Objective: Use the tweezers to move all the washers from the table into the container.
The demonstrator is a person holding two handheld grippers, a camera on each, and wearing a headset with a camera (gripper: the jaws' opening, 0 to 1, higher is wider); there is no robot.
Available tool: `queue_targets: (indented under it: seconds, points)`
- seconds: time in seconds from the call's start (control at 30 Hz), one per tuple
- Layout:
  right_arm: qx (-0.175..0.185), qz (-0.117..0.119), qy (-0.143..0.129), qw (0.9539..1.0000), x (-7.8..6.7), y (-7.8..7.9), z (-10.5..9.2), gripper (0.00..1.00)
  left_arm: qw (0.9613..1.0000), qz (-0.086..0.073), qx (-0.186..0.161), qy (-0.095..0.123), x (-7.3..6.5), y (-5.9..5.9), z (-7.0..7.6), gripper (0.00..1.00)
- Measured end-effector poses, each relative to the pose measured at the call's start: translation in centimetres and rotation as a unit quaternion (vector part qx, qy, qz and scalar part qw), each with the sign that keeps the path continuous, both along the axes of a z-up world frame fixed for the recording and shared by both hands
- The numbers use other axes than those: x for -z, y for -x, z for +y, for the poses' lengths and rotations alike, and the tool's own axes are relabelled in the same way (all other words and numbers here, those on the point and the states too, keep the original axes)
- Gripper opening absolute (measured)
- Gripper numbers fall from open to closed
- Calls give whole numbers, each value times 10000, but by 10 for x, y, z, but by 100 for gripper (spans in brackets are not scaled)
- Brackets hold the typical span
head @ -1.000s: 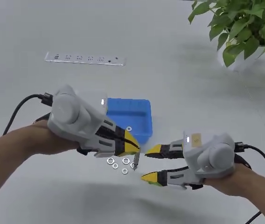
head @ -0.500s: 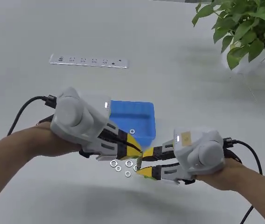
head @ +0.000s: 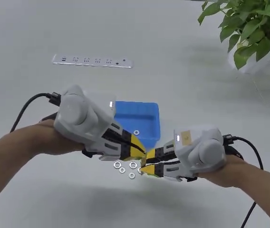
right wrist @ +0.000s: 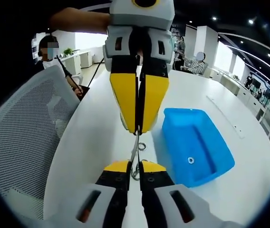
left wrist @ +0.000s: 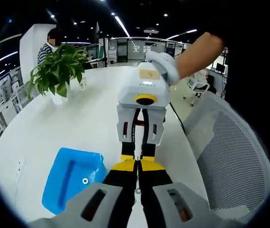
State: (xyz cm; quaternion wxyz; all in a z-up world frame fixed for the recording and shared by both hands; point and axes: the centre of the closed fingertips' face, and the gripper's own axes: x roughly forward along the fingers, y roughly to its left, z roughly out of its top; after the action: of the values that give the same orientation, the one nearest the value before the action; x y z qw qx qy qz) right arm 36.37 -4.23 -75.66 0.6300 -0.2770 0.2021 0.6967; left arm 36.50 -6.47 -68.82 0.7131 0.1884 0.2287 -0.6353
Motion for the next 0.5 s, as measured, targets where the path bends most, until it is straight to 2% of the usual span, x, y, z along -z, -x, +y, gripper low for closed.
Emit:
queue_targets:
  seconds: [0.37, 0.5]
  points:
    - [-107, -73, 17, 9999, 1, 1, -3, 8, 9998, -63, 207, -42, 1, 3, -5, 5]
    - [-94, -74, 14, 9999, 1, 1, -3, 8, 9995, -134, 267, -130, 3, 2, -6, 5]
